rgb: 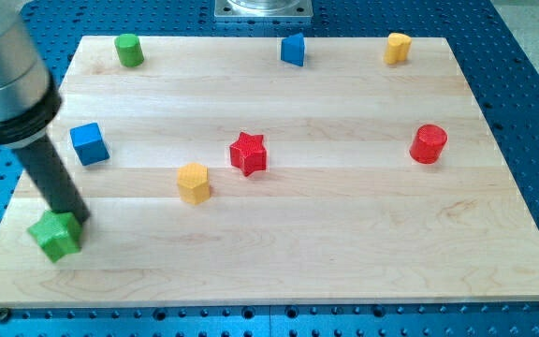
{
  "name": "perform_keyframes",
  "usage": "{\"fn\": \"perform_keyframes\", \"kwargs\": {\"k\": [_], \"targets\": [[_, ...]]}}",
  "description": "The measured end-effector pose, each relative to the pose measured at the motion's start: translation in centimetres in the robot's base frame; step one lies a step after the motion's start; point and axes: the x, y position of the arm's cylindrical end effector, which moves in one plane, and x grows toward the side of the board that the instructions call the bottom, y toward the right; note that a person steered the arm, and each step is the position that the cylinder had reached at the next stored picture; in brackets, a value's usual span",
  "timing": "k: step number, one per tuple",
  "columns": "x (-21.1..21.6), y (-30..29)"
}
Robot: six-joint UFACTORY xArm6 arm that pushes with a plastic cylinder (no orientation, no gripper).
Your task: Move the green star to the bottom of the hexagon
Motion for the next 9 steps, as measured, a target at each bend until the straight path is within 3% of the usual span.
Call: {"fn": "perform_keyframes", "kwargs": {"k": [1,3,6,8,9], "targets": [[1.0,-2.1],[-3.5,-0.2],[-3.9,0.7],[-6.9,3.4],[-2.7,-4.4]]}}
